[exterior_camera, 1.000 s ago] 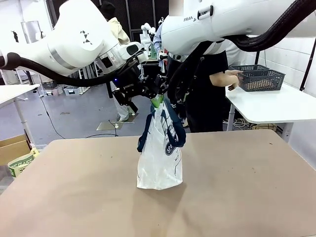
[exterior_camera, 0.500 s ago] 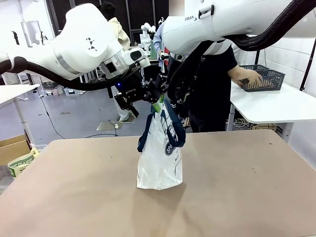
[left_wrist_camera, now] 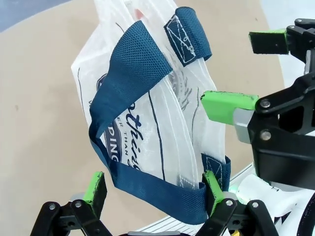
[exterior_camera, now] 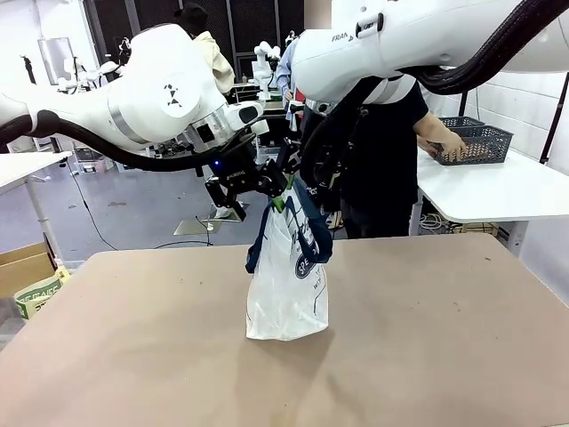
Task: Transfer purchased items from the store into the shopping bag.
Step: Open the Reusable shopping bag in the center of the table.
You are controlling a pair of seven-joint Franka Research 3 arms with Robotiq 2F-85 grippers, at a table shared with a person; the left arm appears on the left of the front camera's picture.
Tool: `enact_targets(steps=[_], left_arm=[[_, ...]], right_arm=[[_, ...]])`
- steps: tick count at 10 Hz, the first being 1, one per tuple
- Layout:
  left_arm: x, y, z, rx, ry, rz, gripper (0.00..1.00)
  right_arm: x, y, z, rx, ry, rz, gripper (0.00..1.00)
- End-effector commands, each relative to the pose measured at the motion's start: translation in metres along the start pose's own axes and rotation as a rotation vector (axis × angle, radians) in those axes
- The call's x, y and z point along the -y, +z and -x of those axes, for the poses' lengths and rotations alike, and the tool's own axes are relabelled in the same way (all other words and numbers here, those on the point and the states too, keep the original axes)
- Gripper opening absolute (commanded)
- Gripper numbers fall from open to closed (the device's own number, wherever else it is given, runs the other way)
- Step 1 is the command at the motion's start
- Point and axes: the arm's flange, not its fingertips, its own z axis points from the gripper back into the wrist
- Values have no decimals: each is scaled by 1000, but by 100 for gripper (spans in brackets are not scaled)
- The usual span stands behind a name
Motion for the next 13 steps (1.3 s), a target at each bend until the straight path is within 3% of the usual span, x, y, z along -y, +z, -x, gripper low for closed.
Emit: enact_targets(steps=[1,5,6,7,8,9,13], left_arm=[[-1,-1,0,12,26,-25,100],[-4,1,4,15,22,-16,100],[-7,-2,7,55,-22,-59,100],[-13,-7,12,130,-148,-55,100],[-2,0,0,11,-6,-16,100],[-4,-1,-1,49,-55,-33,80],[-14,1,9,76,-20,-58,1]], right_arm=[[2,-9,5,-23,-4,-23,100],[1,-18,3,-38,3,-27,100],[-1,-23,4,-64,17,-15,100],[-3,-29,5,-21,32,30,100],[-3,-35,9,50,102,27,100],[-2,-37,11,67,127,5,82],[4,-39,22,-11,92,-32,4]])
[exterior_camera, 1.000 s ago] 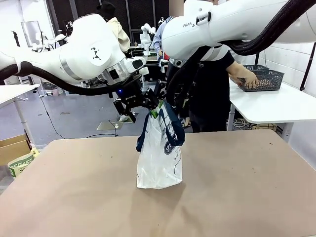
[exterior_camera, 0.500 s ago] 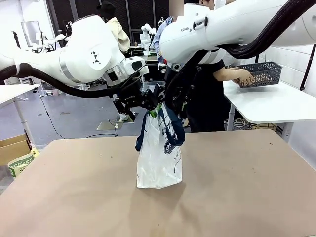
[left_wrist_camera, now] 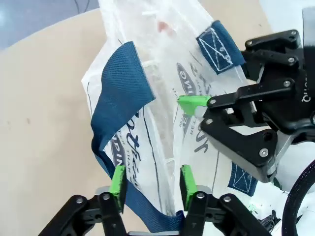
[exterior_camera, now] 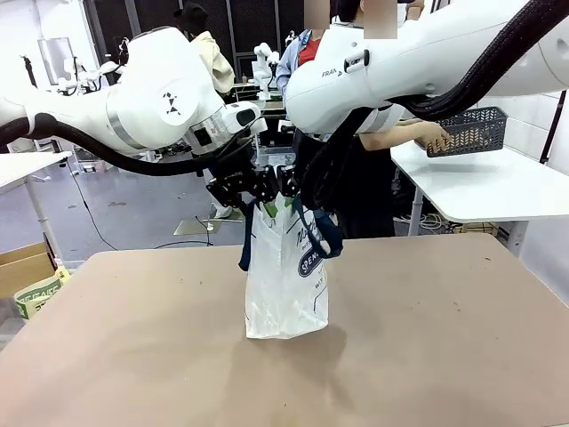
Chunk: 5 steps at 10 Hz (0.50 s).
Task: Transfer purchased items from the store into the shopping bag.
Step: Open the Reusable shopping bag in the center of the table.
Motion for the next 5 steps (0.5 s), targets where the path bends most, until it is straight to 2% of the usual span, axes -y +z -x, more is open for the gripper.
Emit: enact_targets(steps=[1,5], left_arm=[[-10,0,12,17,26,-27,0],[-34,6,27,-24,21,-109,0]], right_arm=[[11,3,18,-25,-8,2,0],[31,25,42,-51,39,111,0]])
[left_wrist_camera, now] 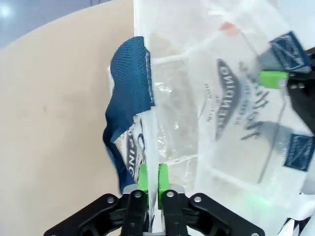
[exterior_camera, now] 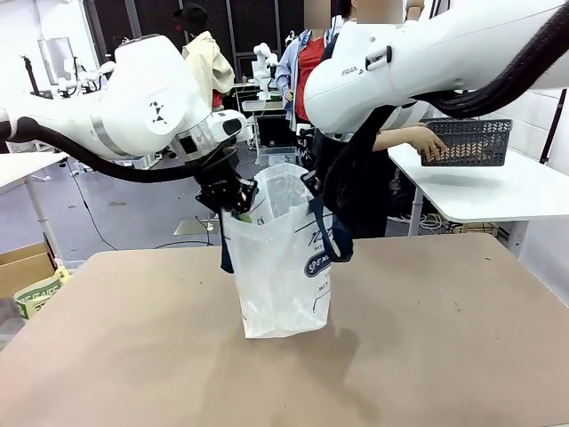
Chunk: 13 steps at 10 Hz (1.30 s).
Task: Transfer purchased items from the store into the shopping bag.
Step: Open the Reusable shopping bag in the center of the table.
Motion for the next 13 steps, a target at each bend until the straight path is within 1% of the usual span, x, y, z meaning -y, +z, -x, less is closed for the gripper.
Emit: enact_targets(steps=[1,4,6,7,8,9,10,11,12,13], left_arm=[[-12,7,14,-8,21,-68,0],[-21,12,17,-14,40,-75,0],[-13,13,23,-2,-7,-104,0],[-12,11,24,22,-44,-139,0],[-12,8,26,53,-83,-190,0],[-10,4,28,78,-144,-229,0],[-6,3,30,115,-202,-301,0],[-6,1,30,129,-212,-321,0],[-8,1,29,132,-213,-323,0],[-10,-1,27,139,-209,-309,0]], right_arm=[[13,6,18,-32,55,54,0],[28,10,22,-64,170,102,0],[33,12,23,-38,254,84,0],[37,14,25,-42,295,81,0],[43,18,27,-27,297,71,0],[46,24,27,-76,290,14,0],[45,30,26,-141,286,12,0],[44,35,24,-186,290,45,0],[42,37,24,-202,309,75,0],[41,36,24,-190,333,119,0]])
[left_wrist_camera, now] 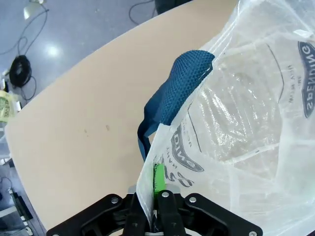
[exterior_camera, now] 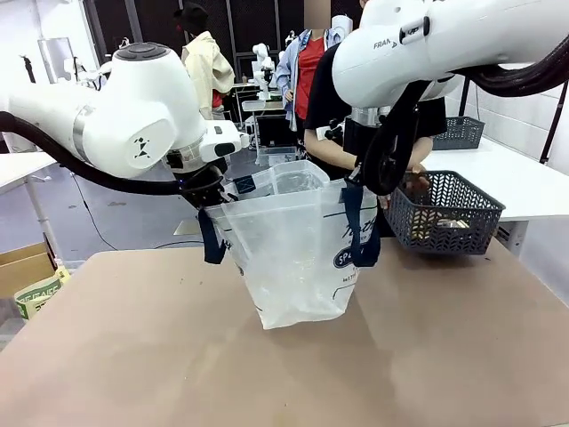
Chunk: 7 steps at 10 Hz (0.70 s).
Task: Transfer purchased items from the store into the shopping bag.
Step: Open the Reusable shopping bag in the center of the table.
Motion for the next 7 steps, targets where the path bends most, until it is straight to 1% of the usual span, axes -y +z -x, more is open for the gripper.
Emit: enact_targets(steps=[1,3,4,5,6,7], left_arm=[[-4,-3,5,16,50,-2,0],[-9,-2,6,1,47,11,0],[-7,0,5,-17,26,80,0],[-3,-2,1,3,19,6,0],[-2,-2,1,-1,29,29,0],[-4,0,0,13,-27,89,0]], right_arm=[[1,0,0,-17,50,67,0],[5,-8,4,-3,45,100,0],[4,-12,2,59,47,67,0],[-3,-20,-2,106,71,46,0],[-5,-26,-3,135,87,35,0],[-6,-30,-4,153,85,42,0]])
